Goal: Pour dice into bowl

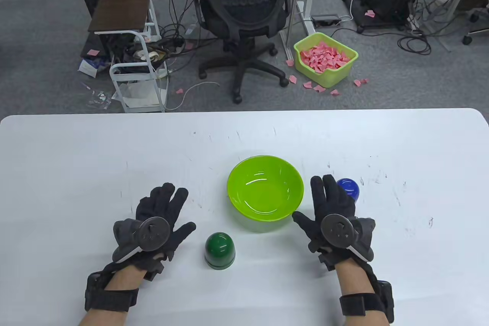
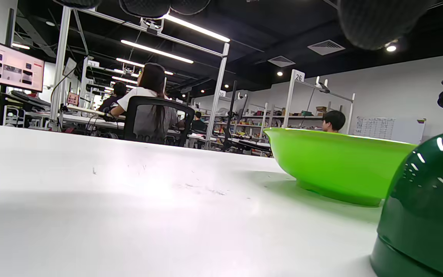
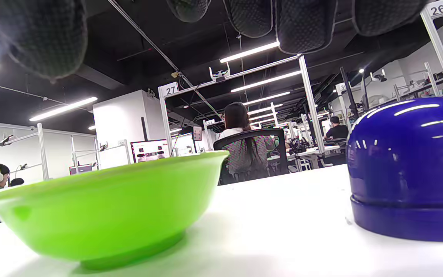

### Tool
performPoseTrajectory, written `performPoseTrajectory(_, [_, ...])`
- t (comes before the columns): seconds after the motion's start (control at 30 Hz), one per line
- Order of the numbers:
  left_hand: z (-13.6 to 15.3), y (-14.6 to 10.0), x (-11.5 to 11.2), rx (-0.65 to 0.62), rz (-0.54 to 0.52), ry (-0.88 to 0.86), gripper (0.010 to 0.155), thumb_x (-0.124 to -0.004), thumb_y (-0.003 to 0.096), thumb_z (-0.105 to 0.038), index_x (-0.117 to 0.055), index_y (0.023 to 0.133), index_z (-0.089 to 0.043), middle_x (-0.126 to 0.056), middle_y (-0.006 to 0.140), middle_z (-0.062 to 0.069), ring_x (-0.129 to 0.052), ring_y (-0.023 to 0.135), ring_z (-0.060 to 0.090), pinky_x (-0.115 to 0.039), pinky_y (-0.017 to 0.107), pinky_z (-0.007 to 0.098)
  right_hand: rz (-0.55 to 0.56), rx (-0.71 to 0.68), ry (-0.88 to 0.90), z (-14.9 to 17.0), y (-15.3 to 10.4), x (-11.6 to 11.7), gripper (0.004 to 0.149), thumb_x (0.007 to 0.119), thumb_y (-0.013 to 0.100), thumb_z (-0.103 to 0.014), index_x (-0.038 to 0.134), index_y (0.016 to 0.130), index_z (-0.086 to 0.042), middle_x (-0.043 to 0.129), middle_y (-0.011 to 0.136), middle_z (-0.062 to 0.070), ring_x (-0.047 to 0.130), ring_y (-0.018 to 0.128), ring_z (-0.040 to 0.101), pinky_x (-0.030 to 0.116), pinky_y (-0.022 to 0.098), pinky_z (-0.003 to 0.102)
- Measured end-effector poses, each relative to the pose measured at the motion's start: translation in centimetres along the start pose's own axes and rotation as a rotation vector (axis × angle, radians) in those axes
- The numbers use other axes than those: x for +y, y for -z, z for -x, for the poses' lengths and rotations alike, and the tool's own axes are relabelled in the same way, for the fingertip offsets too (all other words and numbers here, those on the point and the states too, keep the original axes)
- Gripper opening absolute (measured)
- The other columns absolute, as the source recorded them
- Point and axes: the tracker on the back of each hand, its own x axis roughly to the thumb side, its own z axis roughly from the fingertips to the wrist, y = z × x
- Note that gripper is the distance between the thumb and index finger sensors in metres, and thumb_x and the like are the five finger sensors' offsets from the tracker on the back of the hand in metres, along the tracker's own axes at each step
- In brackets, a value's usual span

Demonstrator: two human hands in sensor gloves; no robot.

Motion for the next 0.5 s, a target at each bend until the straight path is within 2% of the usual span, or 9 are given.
performPoseTrajectory(0.5, [-0.50, 0.08, 0.06, -0.015, 0.013, -0.011, 0.086, -0.071, 0.0449, -0.068, -0.029, 0.113, -0.038, -0.033, 0.121, 0.011, -0.044, 0.113, 0.041, -0.046, 0.080, 0.068, -0.009, 0.020, 0.002, 0.07, -0.05, 0.01, 0.094, 0.080, 0.045, -0.060, 0.035, 0.112, -0.012, 0.044, 0.117, 0.030, 0.060, 0.091, 0.064, 0.053, 0.061, 0.080])
